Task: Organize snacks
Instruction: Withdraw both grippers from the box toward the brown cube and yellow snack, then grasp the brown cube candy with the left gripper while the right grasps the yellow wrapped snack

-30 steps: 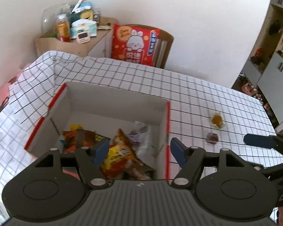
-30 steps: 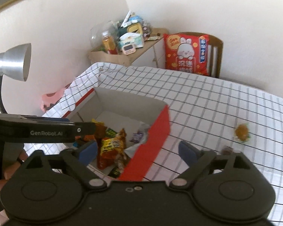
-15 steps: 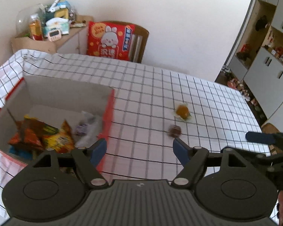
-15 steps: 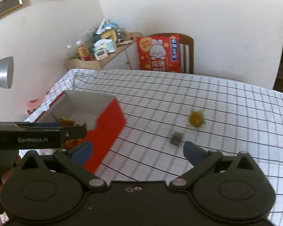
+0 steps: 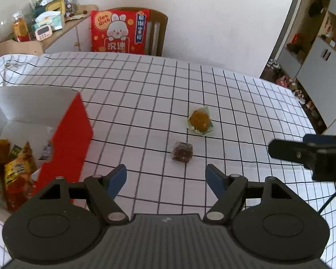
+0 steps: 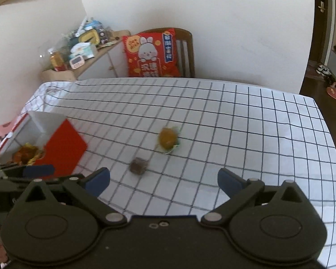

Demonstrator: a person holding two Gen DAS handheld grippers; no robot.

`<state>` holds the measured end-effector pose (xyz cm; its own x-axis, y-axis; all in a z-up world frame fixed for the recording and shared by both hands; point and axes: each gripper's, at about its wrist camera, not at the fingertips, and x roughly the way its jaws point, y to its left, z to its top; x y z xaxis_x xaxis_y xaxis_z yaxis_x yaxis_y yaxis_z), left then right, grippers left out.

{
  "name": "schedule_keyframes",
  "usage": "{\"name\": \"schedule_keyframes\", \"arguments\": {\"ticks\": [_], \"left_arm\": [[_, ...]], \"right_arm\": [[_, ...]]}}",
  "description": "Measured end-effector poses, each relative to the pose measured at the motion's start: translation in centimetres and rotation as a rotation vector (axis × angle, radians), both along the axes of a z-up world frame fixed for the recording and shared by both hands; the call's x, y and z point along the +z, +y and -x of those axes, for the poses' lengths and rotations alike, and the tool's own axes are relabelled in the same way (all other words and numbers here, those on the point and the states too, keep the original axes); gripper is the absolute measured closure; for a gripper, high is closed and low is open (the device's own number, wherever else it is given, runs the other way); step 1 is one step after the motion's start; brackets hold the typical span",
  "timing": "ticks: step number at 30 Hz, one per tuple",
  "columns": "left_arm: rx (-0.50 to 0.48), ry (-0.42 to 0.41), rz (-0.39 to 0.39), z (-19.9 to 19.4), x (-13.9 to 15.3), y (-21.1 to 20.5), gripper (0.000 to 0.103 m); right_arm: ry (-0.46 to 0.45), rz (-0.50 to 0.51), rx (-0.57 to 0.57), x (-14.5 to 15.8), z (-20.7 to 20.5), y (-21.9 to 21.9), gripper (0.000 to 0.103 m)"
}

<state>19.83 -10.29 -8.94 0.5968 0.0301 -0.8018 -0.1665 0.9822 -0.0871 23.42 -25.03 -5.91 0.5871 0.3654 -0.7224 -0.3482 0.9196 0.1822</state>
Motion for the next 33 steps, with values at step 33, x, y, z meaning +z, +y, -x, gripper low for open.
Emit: {"name": "schedule_keyframes", "arguments": {"ticks": [33], "left_arm": [[-0.013, 0.106, -0.007, -10.0, -8.8, -2.0, 0.031]], "right_arm": [[0.12, 0.068, 0.074, -10.2, -14.2, 6.0, 0.02]]}}
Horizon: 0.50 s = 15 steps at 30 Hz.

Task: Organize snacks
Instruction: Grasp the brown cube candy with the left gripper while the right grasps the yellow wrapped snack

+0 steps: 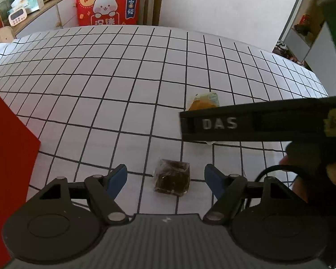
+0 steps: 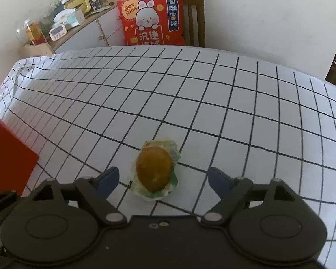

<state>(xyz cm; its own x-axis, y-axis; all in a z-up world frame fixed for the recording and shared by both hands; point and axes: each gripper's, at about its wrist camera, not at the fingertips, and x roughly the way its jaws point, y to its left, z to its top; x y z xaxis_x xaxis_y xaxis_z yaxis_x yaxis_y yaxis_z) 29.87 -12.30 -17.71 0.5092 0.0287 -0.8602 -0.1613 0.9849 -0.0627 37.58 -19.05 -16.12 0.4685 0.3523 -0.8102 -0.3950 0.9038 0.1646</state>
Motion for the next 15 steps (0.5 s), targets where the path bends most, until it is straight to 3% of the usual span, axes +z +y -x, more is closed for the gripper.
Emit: {"name": "schedule_keyframes", "arguments": {"ticks": [6, 10, 12, 15], "left_arm": [[-0.02, 0.012, -0.004, -0.03, -0.54, -0.51, 0.046], [-0.028, 0.017, -0.013, 0.04, -0.74, -0.88, 0.065], [-0.028, 0.016, -0.012, 0.18, -0.73, -0.94, 0.069], [-0.036, 0.019, 0.002, 0.32, -0.56, -0.82, 0.07]], "right_arm": [[-0.002, 0.0, 0.025, -0.4, -0.19, 0.69, 0.032], [-0.016, 0.01, 0.037, -0.32, -0.14, 0.93, 0.051], [-0.022, 0.016, 0.041, -0.3, -0.06, 0.96, 0.061], [-0.03, 0.029, 0.041, -0.22, 0.19, 0.93, 0.062]]}}
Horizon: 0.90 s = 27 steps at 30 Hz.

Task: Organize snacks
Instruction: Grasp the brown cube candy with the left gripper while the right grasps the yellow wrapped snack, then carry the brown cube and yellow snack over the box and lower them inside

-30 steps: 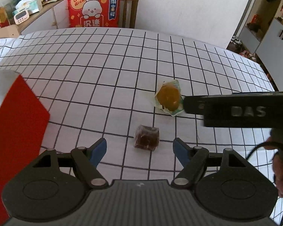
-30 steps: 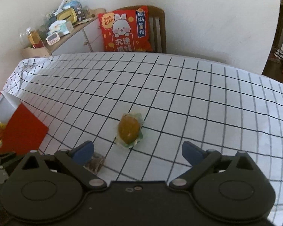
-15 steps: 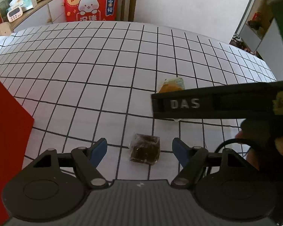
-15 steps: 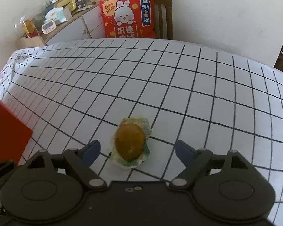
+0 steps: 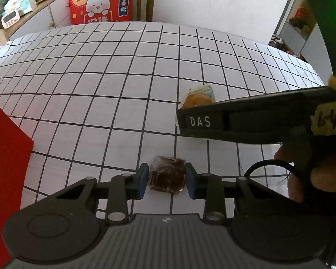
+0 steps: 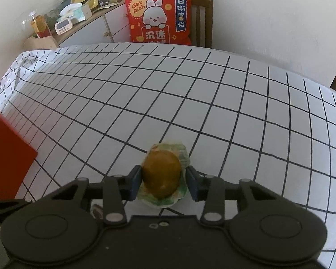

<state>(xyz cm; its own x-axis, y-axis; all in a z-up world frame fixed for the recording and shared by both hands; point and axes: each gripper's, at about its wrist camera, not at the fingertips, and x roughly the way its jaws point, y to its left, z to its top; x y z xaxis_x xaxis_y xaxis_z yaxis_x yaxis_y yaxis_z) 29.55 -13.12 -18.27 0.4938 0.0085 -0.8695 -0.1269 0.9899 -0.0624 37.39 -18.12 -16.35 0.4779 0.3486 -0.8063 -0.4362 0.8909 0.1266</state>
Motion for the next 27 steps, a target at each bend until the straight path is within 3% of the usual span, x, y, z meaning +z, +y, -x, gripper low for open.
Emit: {"name": "schedule_keyframes", "arguments": {"ticks": [10, 27], "left_arm": [[0.002, 0.016, 0.018, 2.0, 1.7, 1.0, 0.07], [0.041, -0.005, 0.064, 7.7, 8.4, 4.3, 0.07]], "right_arm": [[0.026, -0.051, -0.026, 1.8, 2.1, -2.1, 0.063], [-0.008, -0.099, 0.038, 8.3, 10.2, -1.9, 0.063]]}}
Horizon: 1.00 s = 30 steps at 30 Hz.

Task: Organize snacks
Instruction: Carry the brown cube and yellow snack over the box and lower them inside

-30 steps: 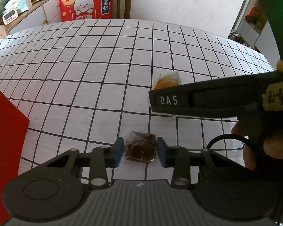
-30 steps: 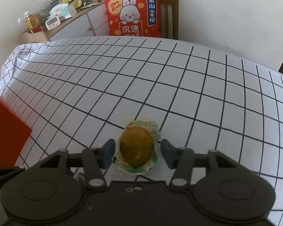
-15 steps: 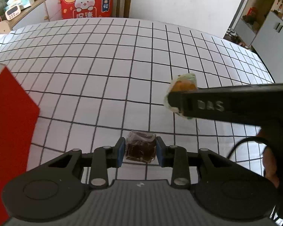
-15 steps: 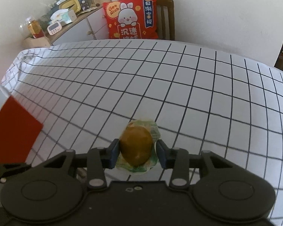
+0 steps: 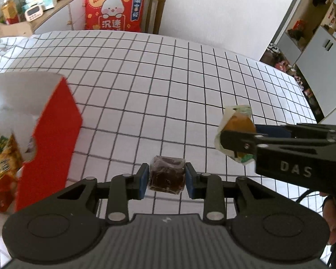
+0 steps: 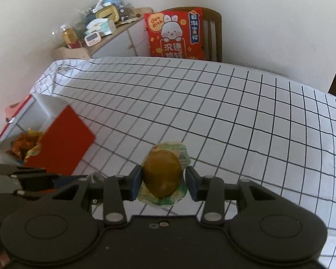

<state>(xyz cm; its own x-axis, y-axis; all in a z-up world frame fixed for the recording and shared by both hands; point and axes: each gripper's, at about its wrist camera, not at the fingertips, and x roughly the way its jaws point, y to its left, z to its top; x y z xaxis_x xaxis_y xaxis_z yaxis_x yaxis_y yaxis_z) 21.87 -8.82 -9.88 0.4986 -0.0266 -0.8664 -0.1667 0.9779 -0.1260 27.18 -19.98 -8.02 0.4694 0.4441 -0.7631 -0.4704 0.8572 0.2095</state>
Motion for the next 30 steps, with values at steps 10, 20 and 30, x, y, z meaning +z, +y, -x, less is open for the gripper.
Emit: {"name": "schedule_keyframes", "arguments": {"ticks": [10, 20, 30], "left_arm": [[0.04, -0.032, -0.017, 4.8, 4.2, 3.7, 0.07], [0.11, -0.076, -0.027, 8.8, 6.8, 9.5, 0.07], [0.182, -0.098, -0.042, 11.2, 7.4, 15.5, 0.07]], "right_arm": [[-0.023, -0.041, 0.05, 3.5, 4.8, 2.4, 0.063], [-0.047, -0.057, 0.134, 5.6, 8.4, 7.8, 0.063], [-0.063, -0.028, 0.193, 5.8, 10.2, 13.7, 0.063]]}}
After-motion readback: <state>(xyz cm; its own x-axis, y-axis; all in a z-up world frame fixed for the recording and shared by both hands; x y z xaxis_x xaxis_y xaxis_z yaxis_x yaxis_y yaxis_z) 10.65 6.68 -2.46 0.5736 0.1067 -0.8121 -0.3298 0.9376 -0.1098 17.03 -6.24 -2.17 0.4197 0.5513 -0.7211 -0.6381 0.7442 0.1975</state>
